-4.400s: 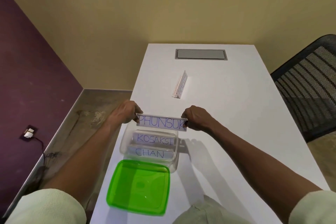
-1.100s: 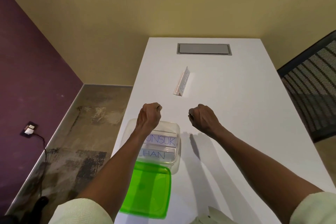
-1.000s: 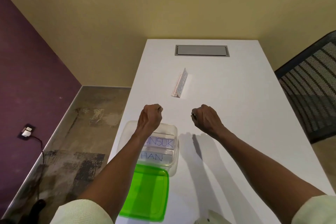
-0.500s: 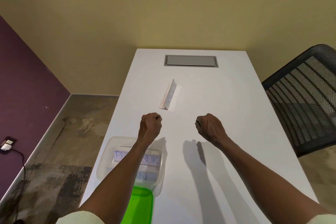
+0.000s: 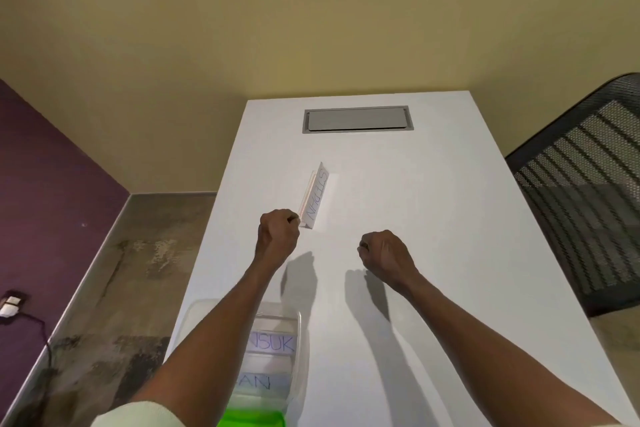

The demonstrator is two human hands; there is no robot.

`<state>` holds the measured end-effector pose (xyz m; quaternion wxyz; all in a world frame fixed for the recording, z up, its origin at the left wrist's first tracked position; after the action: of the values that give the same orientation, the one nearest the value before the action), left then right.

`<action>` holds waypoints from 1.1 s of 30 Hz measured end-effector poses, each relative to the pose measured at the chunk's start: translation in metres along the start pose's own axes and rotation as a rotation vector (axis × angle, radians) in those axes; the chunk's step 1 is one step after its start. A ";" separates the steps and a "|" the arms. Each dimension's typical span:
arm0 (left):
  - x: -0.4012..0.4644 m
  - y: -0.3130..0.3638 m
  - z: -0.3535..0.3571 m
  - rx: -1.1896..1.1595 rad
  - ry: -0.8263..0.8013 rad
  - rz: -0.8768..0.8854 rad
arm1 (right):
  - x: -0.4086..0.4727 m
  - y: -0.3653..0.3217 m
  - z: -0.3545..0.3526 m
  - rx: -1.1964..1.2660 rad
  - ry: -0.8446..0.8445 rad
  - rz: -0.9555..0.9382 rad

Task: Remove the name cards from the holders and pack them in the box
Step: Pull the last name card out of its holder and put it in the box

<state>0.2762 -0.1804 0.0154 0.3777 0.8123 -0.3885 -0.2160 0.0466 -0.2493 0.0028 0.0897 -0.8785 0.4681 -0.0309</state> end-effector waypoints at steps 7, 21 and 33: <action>0.068 0.022 0.012 0.103 -0.067 0.124 | 0.034 -0.018 0.038 0.117 -0.071 0.012; 0.182 0.019 0.073 0.303 -0.310 0.185 | 0.073 -0.052 0.136 1.230 -0.750 0.712; 0.221 0.029 0.123 0.281 -0.465 0.255 | 0.086 -0.083 0.187 1.558 -1.030 0.769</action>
<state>0.3172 -0.4225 -0.0506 0.1866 0.7300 -0.5896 -0.2911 0.1884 -0.2510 -0.1678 0.8336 -0.2713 0.4733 0.0860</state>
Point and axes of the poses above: each hand's wrist, its own x-axis towards the middle knuckle, its own z-axis out of the palm, y = z × x, the point moved 9 cm from there along x, towards the middle knuckle, and after that the axes turned 15 degrees about -x, right-handed, at the moved point
